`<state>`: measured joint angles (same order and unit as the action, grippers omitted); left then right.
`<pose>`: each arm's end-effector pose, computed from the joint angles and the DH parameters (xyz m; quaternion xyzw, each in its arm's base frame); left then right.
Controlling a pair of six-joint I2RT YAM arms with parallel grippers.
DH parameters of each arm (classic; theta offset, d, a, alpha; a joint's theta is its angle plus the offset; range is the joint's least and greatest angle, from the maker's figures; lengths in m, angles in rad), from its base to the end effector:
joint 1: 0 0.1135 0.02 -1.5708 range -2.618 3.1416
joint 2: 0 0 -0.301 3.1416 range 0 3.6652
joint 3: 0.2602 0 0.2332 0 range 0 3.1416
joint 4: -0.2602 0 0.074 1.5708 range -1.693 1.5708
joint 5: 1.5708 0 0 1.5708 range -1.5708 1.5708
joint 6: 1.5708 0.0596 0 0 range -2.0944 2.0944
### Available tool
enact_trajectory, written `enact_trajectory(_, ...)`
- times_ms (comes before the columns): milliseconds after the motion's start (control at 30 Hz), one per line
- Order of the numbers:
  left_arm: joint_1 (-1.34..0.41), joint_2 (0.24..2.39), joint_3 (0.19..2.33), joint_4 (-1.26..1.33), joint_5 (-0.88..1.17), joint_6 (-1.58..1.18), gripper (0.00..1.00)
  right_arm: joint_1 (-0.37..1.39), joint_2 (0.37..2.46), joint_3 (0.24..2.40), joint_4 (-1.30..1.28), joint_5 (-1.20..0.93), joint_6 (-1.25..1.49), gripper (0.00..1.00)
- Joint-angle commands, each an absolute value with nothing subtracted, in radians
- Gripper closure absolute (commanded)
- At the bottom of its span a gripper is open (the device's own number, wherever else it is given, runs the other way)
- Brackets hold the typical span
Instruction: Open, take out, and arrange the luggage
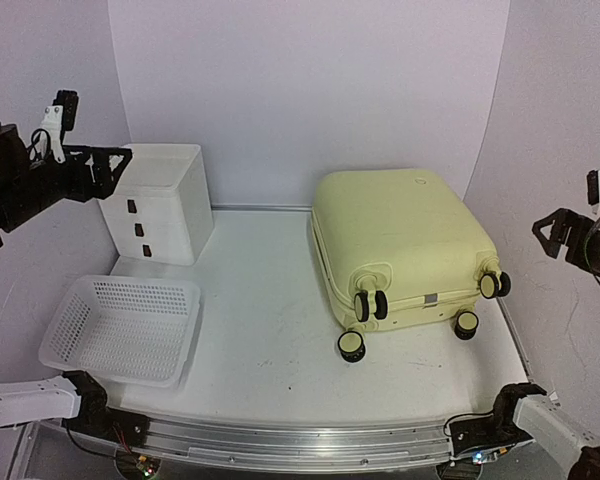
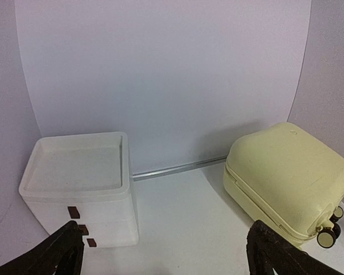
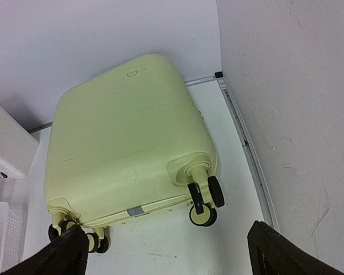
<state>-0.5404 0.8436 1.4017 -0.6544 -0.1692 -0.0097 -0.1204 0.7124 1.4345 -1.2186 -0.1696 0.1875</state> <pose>0.1007 -0.0487 0.4958 0.1386 0.7267 -0.1217 0.6617 0.0393 0.0054 0.4410 0.0885 0.8526 0.0898 0.5071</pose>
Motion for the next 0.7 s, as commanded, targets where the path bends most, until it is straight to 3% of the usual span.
enact_trajectory(0, -0.505, 0.861, 1.352, -0.638, -0.045, -0.122, 0.01, -0.110, 0.737, 1.404, -1.251, -0.159, 0.195, 0.02)
enact_trajectory(200, -0.606, 0.937, 1.267, -0.598, 0.004, -0.242, 0.01, -0.099, 0.775, 1.346, -1.288, -0.192, 0.193, 0.02)
enact_trajectory(367, -0.812, 1.089, 1.243, -0.542, -0.031, -0.344, 0.01, -0.091, 0.822, 1.294, -1.296, -0.223, 0.199, 0.02)
enact_trajectory(667, -1.254, 1.545, 1.412, -0.544, -0.454, -0.643, 0.01, -0.082, 0.849, 1.249, -1.304, -0.289, 0.226, 0.02)
